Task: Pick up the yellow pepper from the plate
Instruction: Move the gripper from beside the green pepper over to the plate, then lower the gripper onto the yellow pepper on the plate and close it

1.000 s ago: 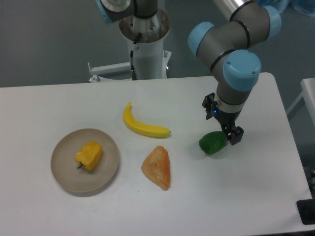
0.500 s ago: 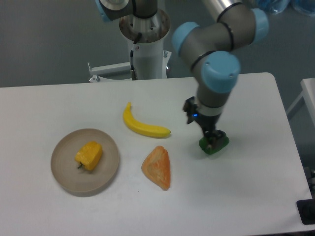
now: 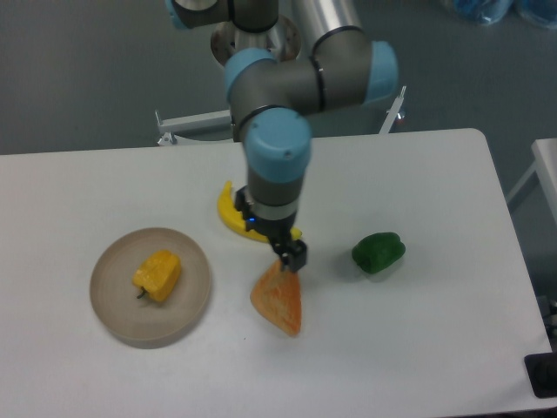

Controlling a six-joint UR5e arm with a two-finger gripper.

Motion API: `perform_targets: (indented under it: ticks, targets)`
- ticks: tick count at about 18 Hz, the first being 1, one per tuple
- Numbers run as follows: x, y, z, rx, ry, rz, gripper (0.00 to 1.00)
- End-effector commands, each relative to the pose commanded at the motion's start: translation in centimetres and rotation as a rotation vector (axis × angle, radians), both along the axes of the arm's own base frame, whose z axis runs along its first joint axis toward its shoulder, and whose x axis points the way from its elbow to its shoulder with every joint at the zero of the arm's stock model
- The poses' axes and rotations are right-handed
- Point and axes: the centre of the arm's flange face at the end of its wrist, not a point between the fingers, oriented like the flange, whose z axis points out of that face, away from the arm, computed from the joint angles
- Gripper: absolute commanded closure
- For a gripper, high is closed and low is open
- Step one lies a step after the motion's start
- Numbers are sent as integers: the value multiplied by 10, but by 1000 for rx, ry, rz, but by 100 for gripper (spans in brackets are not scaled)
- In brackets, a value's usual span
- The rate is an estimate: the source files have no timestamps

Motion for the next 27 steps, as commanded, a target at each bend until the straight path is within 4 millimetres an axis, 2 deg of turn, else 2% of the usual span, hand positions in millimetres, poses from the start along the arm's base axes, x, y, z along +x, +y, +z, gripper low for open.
perform_targets:
  ticks: [1,5,11,14,20,27]
  targets:
    - [16,5,-4,-3,-16,51,0]
    - [52,13,-19,-17,-67,183,0]
    - [101,20,-57,63,-50,365,0]
    - [109,18,-75,66,-48,370,0]
    - [126,20,-88,47,-50,346,0]
    - [136,24,-106,23,-48,325,0]
